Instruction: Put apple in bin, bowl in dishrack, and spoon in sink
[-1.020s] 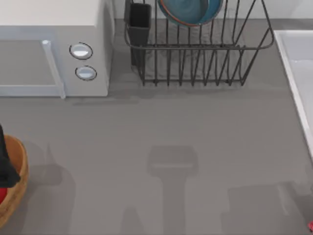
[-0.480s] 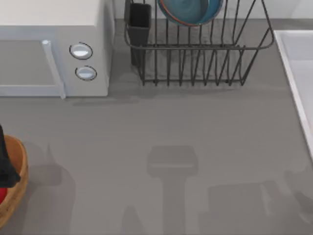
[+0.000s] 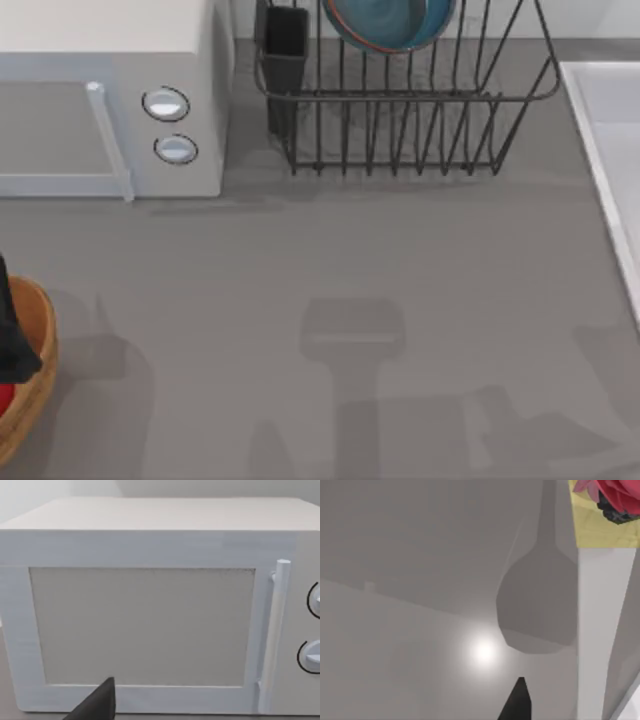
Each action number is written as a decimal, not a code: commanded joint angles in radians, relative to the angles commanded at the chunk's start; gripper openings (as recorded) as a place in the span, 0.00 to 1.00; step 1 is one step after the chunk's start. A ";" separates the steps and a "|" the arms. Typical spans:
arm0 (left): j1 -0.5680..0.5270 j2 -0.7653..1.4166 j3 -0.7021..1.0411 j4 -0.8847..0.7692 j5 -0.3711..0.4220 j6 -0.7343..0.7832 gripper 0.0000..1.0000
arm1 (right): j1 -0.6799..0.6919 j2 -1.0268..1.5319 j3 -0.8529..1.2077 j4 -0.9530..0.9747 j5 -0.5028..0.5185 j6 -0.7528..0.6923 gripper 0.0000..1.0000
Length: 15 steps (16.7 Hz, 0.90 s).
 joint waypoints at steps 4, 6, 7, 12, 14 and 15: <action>0.000 0.000 0.000 0.000 0.000 0.000 1.00 | 0.002 0.004 -0.003 0.002 0.000 0.001 0.00; 0.000 0.000 0.000 0.000 0.000 0.000 1.00 | -0.001 0.032 0.028 -0.010 0.001 -0.007 0.00; 0.000 0.000 0.000 0.000 0.000 0.000 1.00 | -0.003 0.060 0.060 -0.022 0.001 -0.015 0.00; 0.000 0.000 0.000 0.000 0.000 0.000 1.00 | -0.029 0.326 0.376 -0.131 0.004 -0.070 0.00; 0.000 0.000 0.000 0.000 0.000 0.000 1.00 | -0.043 0.471 0.574 -0.191 0.005 -0.093 0.00; 0.000 0.000 0.000 0.000 0.000 0.000 1.00 | -0.051 0.549 0.685 -0.223 0.006 -0.104 0.00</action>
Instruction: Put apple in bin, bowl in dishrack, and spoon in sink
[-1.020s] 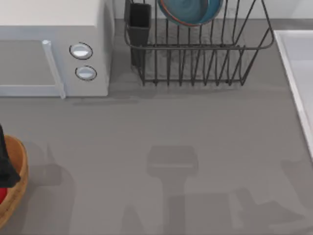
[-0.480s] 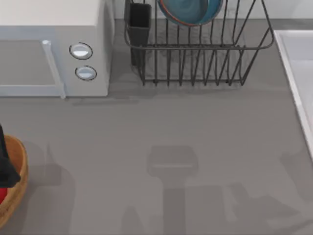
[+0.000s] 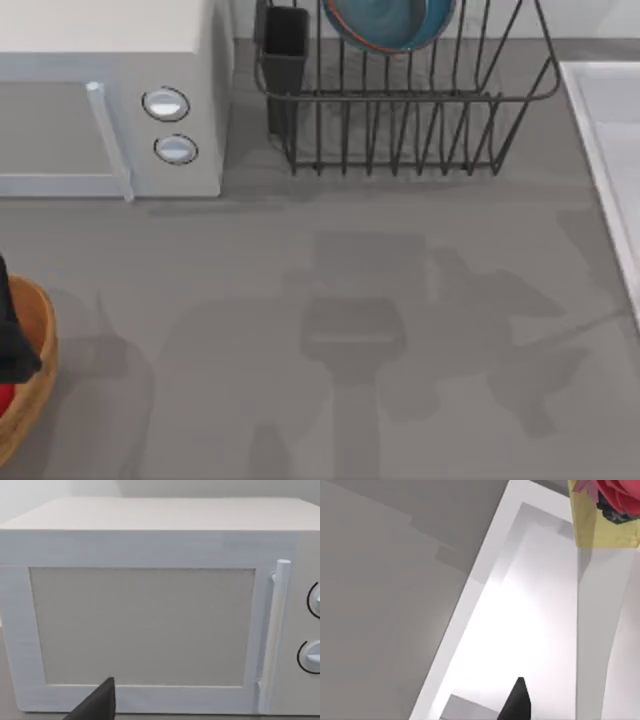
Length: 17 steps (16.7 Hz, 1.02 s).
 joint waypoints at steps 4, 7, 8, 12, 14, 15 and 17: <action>0.000 0.000 0.000 0.000 0.000 0.000 1.00 | -0.032 0.323 0.475 -0.129 0.004 -0.034 0.00; 0.000 0.000 0.000 0.000 0.000 0.000 1.00 | -0.057 0.543 0.807 -0.212 0.006 -0.047 0.00; 0.000 0.000 0.000 0.000 0.000 0.000 1.00 | -0.065 0.608 0.904 -0.235 0.007 -0.048 0.00; 0.000 0.000 0.000 0.000 0.000 0.000 1.00 | -0.092 0.811 1.191 -0.299 0.008 -0.044 0.00; 0.000 0.000 0.000 0.000 0.000 0.000 1.00 | -0.100 0.871 1.272 -0.315 0.008 -0.038 0.00; 0.000 0.000 0.000 0.000 0.000 0.000 1.00 | -0.103 0.889 1.297 -0.319 0.008 -0.036 0.00; 0.000 0.000 0.000 0.000 0.000 0.000 1.00 | -0.105 0.902 1.316 -0.322 0.008 -0.034 0.00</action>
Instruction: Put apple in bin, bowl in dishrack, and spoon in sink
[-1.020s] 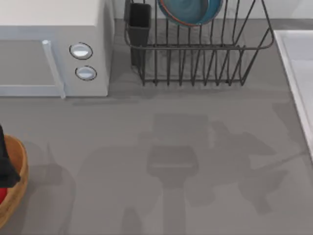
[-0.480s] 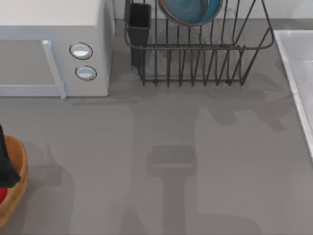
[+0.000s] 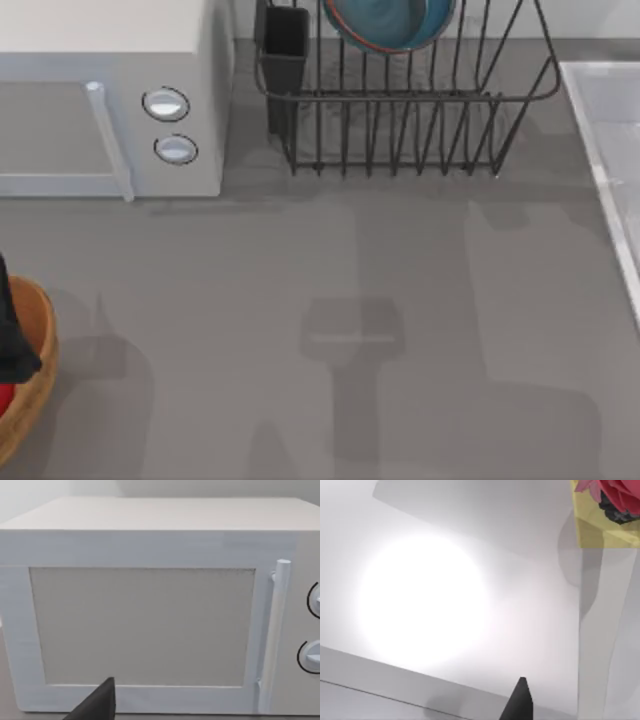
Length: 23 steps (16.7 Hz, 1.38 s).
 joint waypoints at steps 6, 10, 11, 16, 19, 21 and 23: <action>0.000 0.000 0.000 0.000 0.000 0.000 1.00 | 0.006 -0.008 -0.018 0.016 0.000 0.002 0.00; 0.000 0.000 0.000 0.000 0.000 0.000 1.00 | 0.006 -0.064 -0.177 0.126 -0.001 0.004 0.00; 0.000 0.000 0.000 0.000 0.000 0.000 1.00 | 0.006 -0.080 -0.240 0.161 -0.001 0.004 0.00; 0.000 0.000 0.000 0.000 0.000 0.000 1.00 | 0.002 -0.148 -0.468 0.315 -0.002 0.000 0.00; 0.000 0.000 0.000 0.000 0.000 0.000 1.00 | 0.001 -0.156 -0.487 0.331 -0.002 0.000 0.00; 0.000 0.000 0.000 0.000 0.000 0.000 1.00 | 0.001 -0.156 -0.487 0.331 -0.002 0.000 0.00; 0.000 0.000 0.000 0.000 0.000 0.000 1.00 | 0.001 -0.156 -0.487 0.331 -0.002 0.000 0.15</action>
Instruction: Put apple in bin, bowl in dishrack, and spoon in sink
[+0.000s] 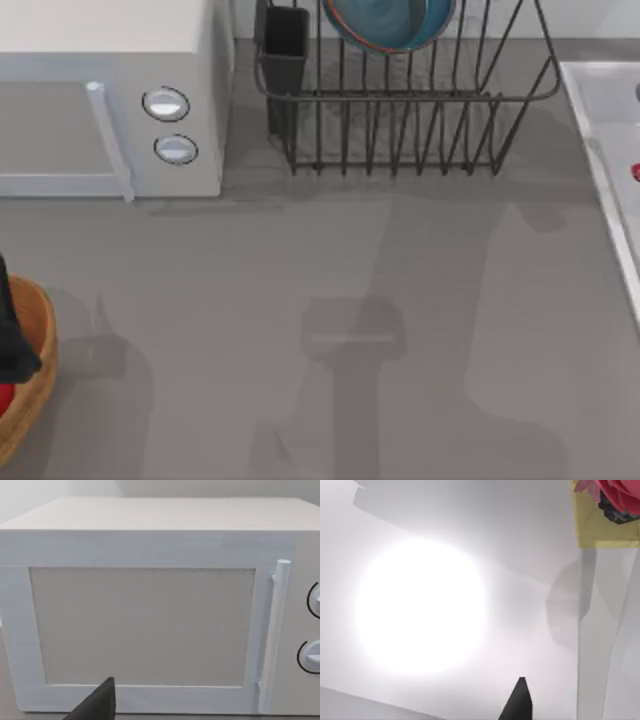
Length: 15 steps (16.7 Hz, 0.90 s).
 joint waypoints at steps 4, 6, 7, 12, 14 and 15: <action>0.000 0.000 0.000 0.000 0.000 0.000 1.00 | 0.000 0.000 0.000 0.000 0.000 0.000 0.45; 0.000 0.000 0.000 0.000 0.000 0.000 1.00 | 0.000 0.000 0.000 0.000 0.000 0.000 0.60; 0.000 0.000 0.000 0.000 0.000 0.000 1.00 | 0.000 0.000 0.000 0.000 0.000 0.000 0.68; 0.000 0.000 0.000 0.000 0.000 0.000 1.00 | 0.000 0.000 0.000 0.000 0.000 0.000 1.00; 0.000 0.000 0.000 0.000 0.000 0.000 1.00 | 0.000 0.000 0.000 0.000 0.000 0.000 1.00; 0.000 0.000 0.000 0.000 0.000 0.000 1.00 | 0.000 0.000 0.000 0.000 0.000 0.000 1.00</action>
